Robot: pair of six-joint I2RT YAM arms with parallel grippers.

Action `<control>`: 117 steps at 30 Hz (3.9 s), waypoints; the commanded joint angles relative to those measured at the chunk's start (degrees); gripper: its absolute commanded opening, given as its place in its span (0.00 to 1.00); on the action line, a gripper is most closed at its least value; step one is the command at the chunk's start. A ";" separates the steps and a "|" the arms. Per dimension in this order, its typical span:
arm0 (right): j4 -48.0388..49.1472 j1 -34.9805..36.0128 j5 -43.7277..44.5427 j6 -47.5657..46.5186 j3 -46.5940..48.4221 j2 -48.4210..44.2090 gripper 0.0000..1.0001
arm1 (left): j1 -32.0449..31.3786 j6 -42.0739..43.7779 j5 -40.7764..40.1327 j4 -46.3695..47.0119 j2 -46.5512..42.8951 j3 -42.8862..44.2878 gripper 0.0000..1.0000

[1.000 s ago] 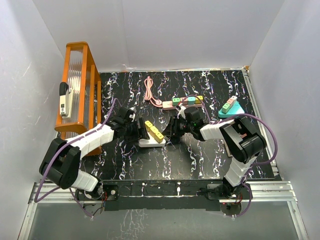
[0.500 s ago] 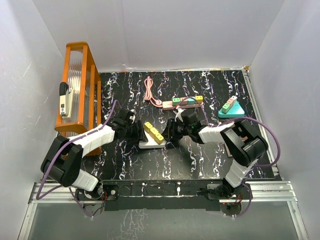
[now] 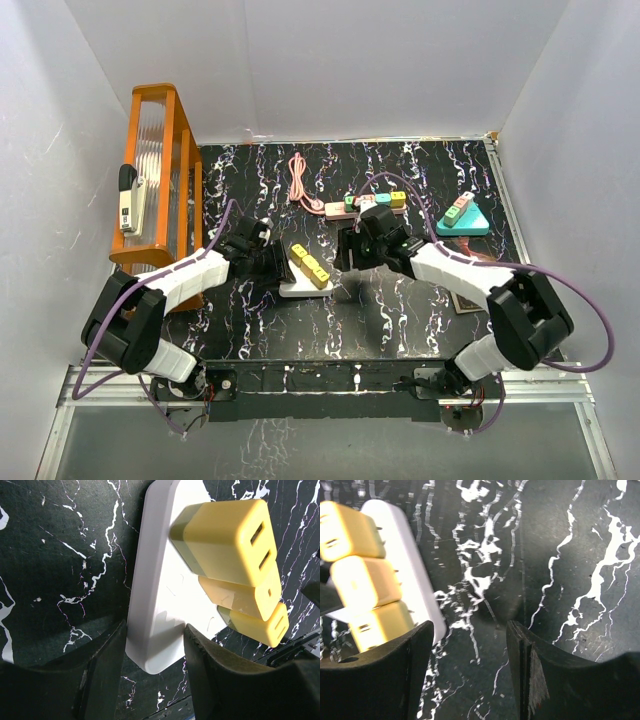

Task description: Pull the plug off the socket

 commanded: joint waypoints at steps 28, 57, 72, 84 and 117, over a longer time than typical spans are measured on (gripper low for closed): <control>-4.89 14.15 6.81 -7.78 13.65 8.55 0.40 | -1.12 1.12 -1.72 -5.06 1.78 2.28 0.65; -4.93 15.29 7.41 -6.46 23.39 4.14 0.05 | -2.47 1.10 -10.94 -6.86 6.69 -6.16 0.72; -5.20 14.60 32.35 -7.17 15.80 -12.94 0.00 | -2.44 1.96 -9.13 -7.60 4.13 -5.39 0.71; 1.29 -11.00 5.34 -0.20 -2.05 -18.13 0.00 | -2.48 0.57 -2.05 -6.10 -0.25 -0.55 0.71; 14.83 -29.36 -17.00 4.77 -8.32 4.76 0.39 | -2.38 -0.44 -2.45 -9.20 -7.83 2.01 0.75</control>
